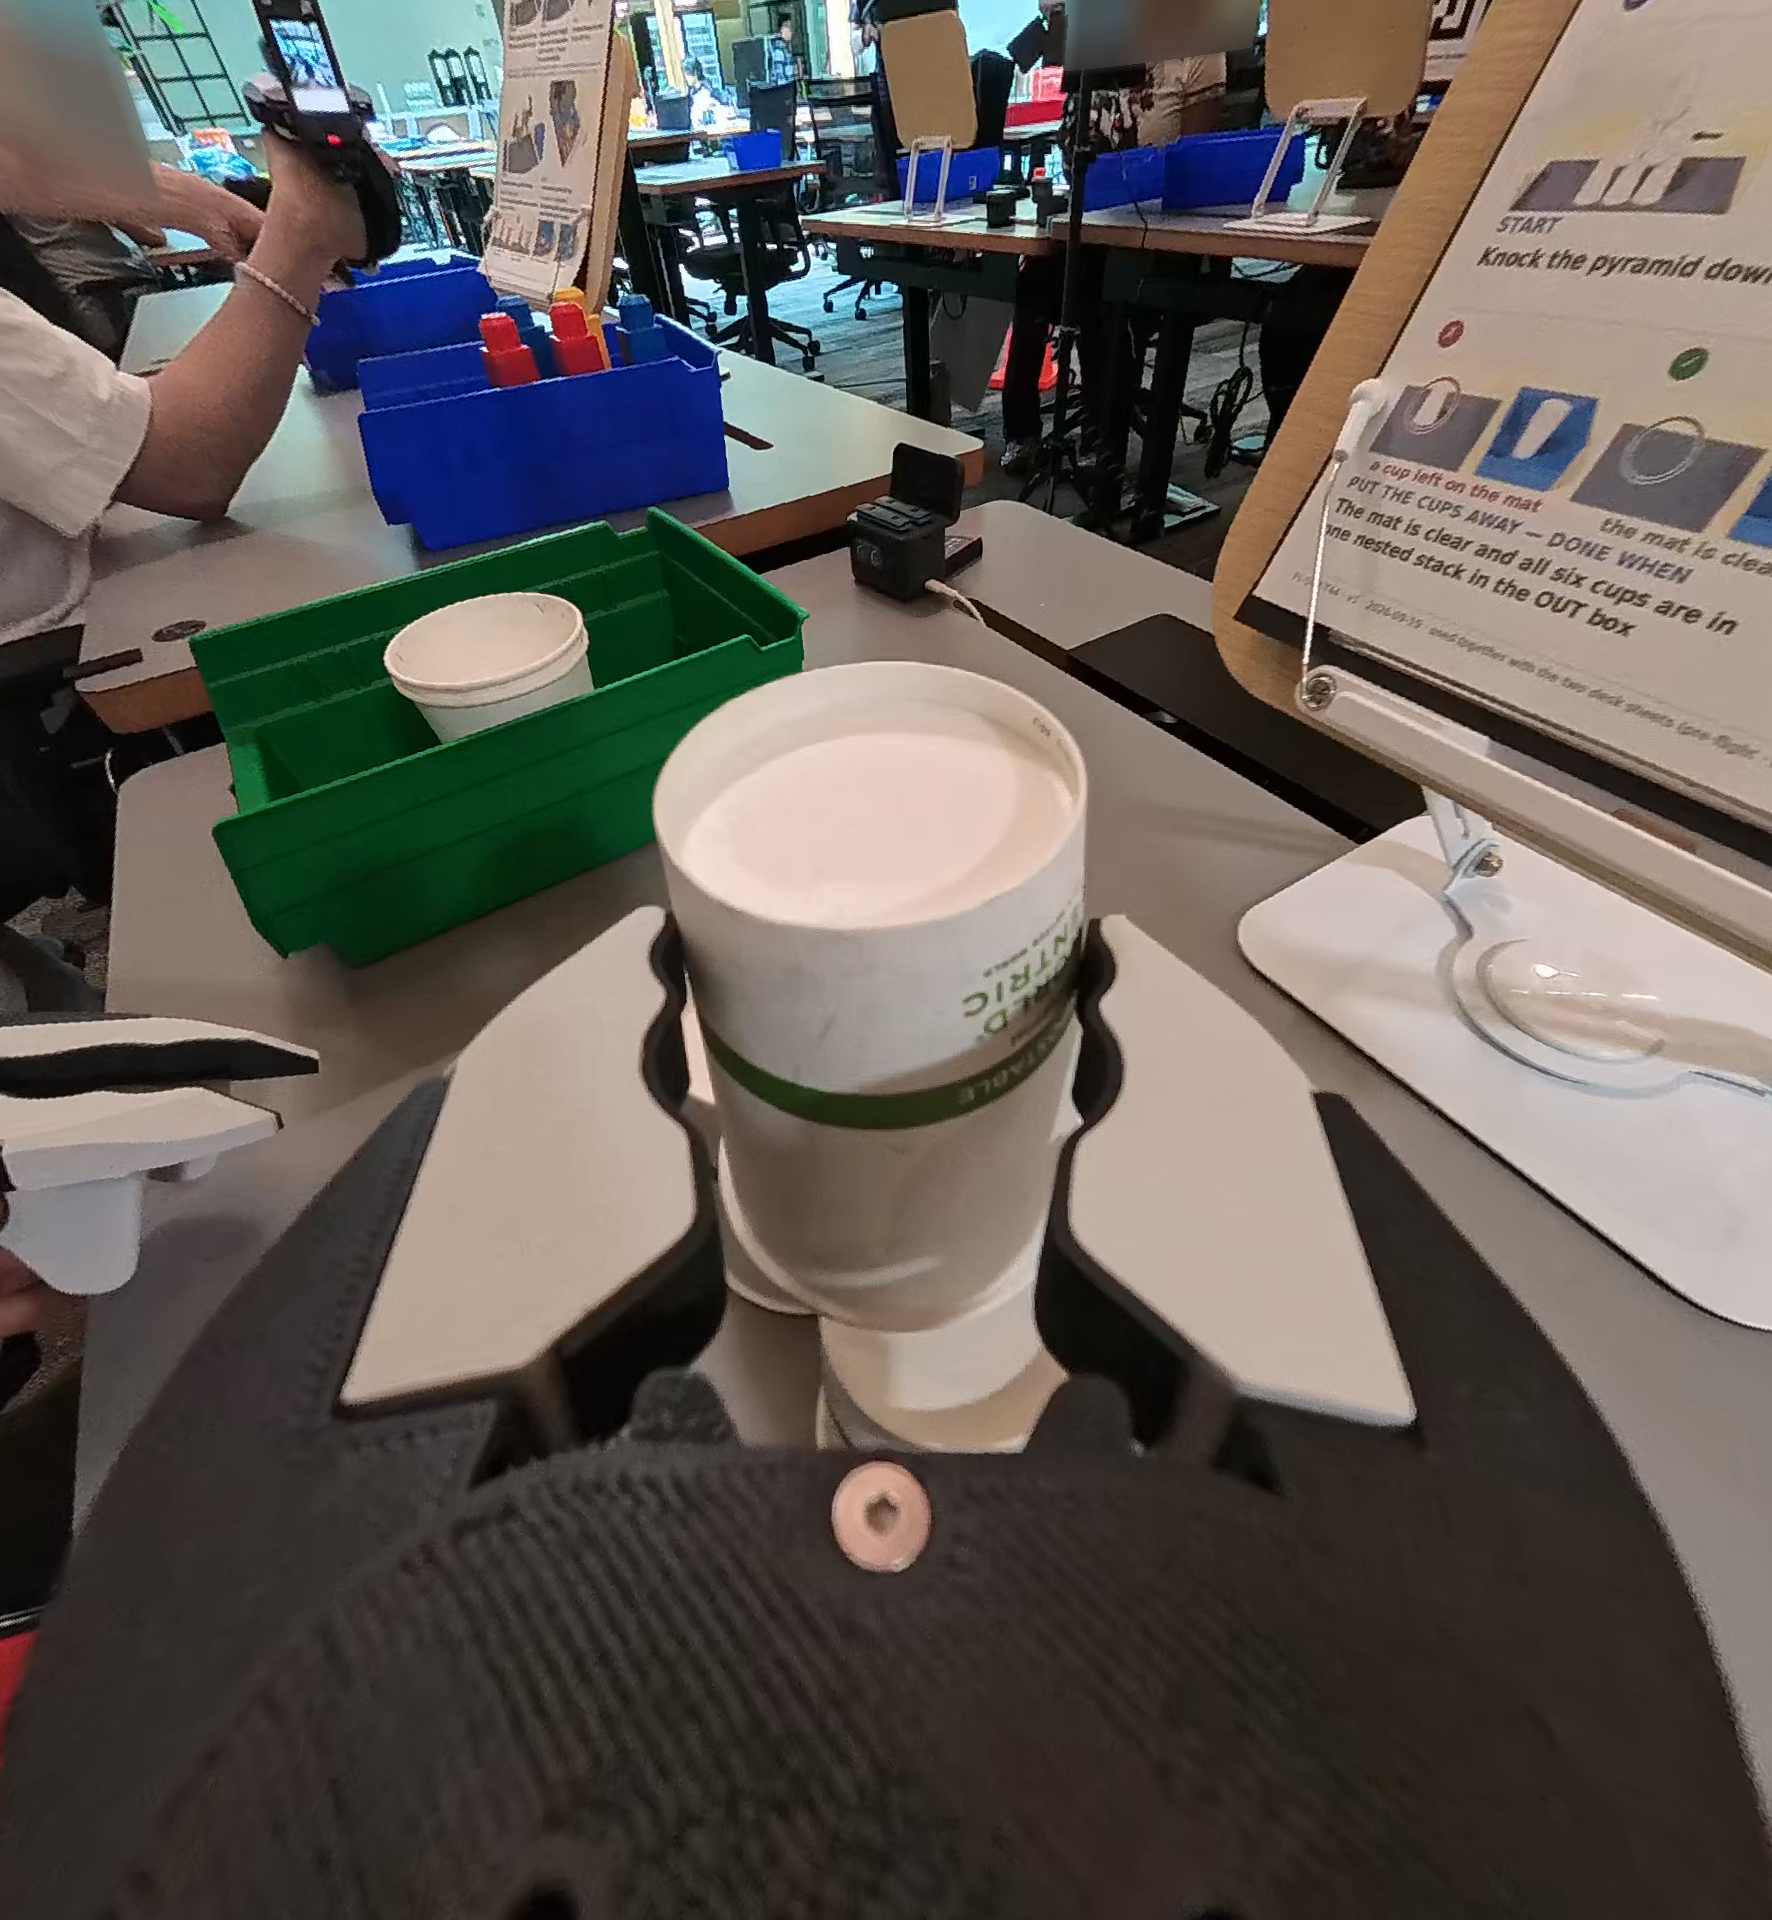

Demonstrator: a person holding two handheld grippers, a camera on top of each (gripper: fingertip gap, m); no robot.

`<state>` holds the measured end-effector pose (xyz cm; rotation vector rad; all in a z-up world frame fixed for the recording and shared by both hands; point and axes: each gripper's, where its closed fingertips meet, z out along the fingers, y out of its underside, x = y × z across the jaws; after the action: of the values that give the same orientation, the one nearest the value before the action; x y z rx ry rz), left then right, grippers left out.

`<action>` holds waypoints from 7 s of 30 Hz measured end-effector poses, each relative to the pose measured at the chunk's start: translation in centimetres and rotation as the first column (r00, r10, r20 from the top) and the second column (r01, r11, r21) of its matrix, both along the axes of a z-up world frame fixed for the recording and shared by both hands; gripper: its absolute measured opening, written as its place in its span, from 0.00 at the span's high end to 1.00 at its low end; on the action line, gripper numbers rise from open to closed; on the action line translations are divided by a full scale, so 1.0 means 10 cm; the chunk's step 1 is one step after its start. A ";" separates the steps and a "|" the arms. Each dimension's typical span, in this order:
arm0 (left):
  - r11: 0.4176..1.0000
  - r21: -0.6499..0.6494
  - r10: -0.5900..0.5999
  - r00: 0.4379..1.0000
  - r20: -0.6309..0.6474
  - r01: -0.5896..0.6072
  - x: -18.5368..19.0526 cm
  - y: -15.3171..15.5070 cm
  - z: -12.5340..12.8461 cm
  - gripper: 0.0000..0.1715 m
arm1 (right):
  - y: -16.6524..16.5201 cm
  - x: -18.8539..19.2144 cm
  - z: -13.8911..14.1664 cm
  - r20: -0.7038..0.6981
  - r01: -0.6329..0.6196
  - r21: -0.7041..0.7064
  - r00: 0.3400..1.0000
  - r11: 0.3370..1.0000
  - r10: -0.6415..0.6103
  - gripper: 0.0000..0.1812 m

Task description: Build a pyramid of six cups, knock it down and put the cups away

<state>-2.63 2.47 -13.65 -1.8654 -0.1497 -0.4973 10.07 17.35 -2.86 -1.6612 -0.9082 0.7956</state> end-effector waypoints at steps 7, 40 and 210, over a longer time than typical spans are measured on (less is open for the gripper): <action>1.000 -0.002 -0.001 1.000 -0.001 0.001 0.00 0.00 -0.01 0.78 | -0.02 -0.04 0.02 -0.007 -0.012 0.038 1.000 0.999 0.012 0.59; 1.000 -0.015 -0.009 1.000 0.017 0.009 0.02 -0.01 -0.02 0.78 | 0.01 0.09 0.19 -0.060 0.000 0.012 0.998 1.000 0.001 0.53; 0.822 0.567 0.156 0.935 -0.318 0.055 -0.59 -0.14 2.59 0.98 | -1.32 0.49 -0.71 -0.387 -0.293 -0.395 0.913 0.871 0.132 0.81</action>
<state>-8.54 1.04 12.20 -1.3195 0.1783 -0.1315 14.99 4.19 -9.96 -1.7383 -0.6950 1.4967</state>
